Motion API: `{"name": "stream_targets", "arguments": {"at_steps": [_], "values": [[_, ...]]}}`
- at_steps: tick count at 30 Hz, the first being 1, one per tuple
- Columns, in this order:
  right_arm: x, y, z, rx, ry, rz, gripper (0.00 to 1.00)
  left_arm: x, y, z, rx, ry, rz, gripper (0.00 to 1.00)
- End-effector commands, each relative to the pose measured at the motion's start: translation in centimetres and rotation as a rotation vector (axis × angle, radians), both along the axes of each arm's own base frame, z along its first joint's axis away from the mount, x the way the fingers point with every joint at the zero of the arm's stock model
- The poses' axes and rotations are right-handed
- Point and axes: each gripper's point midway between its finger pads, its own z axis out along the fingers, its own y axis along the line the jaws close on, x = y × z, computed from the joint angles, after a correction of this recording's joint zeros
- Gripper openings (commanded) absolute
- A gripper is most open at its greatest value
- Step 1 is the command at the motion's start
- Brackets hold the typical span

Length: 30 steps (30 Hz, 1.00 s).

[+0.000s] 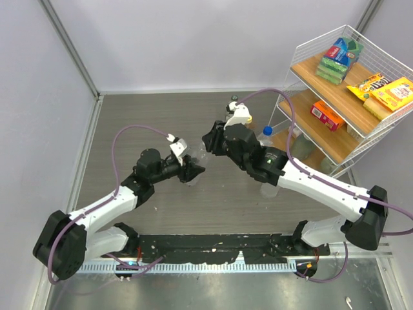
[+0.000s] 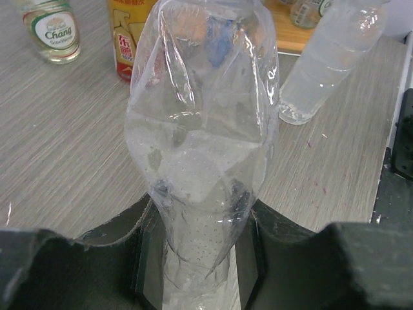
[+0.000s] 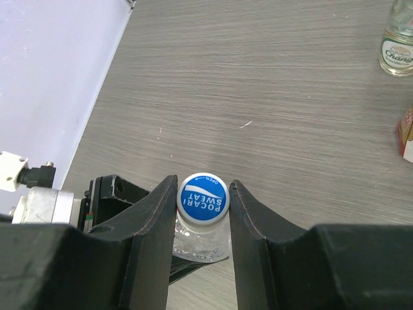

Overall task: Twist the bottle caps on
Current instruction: Screw the bottle cap onto the plastic bottle.

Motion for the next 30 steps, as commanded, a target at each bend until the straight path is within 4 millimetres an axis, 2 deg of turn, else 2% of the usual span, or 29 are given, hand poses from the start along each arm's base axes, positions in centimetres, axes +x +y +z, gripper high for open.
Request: {"name": "stream_targets", "arguments": {"at_steps": [1,4,7,8,10,15,18,19,20,21,23,25,29,30], "values": [[-2.2,1.2,-5.2,-0.092,0.127,0.075,0.39,0.8,-1.1,10.4,-0.227,-0.349,0.006,0.0],[-2.3,1.1,-3.3,-0.053,0.071,0.088,0.43,0.7,-0.6,8.9,-0.241,-0.296,0.036,0.0],[-3.1,2.0,-1.4,-0.01,0.006,0.164,0.54,0.6,0.1,7.4,-0.259,-0.265,0.078,0.0],[-3.6,2.3,-0.9,-0.003,-0.006,0.203,0.7,0.5,0.1,6.9,-0.249,-0.255,0.079,0.0],[-4.1,2.5,0.2,0.013,-0.038,0.232,0.81,0.4,0.2,6.0,-0.217,-0.224,0.078,0.0],[-6.3,2.1,1.7,0.045,-0.125,0.352,0.83,0.3,0.7,4.9,-0.186,-0.198,0.098,0.0],[-7.7,0.4,2.1,-0.038,-0.2,0.425,0.84,-0.6,0.6,4.8,-0.159,-0.204,0.047,0.0],[-8.0,0.0,2.2,-0.073,-0.236,0.458,0.84,-1.1,0.4,4.9,-0.147,-0.206,0.008,0.0],[-8.9,-0.6,2.3,-0.139,-0.31,0.532,0.84,-1.6,0.4,4.4,-0.129,-0.196,-0.036,0.0],[-10.2,-0.4,2.3,-0.195,-0.394,0.656,0.84,-1.8,0.6,3.9,-0.116,-0.193,-0.07,0.0],[-12.0,-1.2,2.3,-0.26,-0.531,0.782,0.84,-2.4,1.3,3.4,-0.134,-0.147,-0.169,0.0],[-13.6,-1.9,3.1,-0.278,-0.656,0.871,0.84,-3.5,1.8,3.9,-0.173,-0.11,-0.307,0.0],[-14.9,-2.2,4.2,-0.337,-0.803,0.969,0.84,-6.8,1.8,4.2,-0.157,-0.078,-0.619,0.0],[-15.1,-2.3,3.7,-0.362,-0.797,0.995,0.85,-7.6,2.0,4.0,-0.147,-0.057,-0.688,0.0]]}}
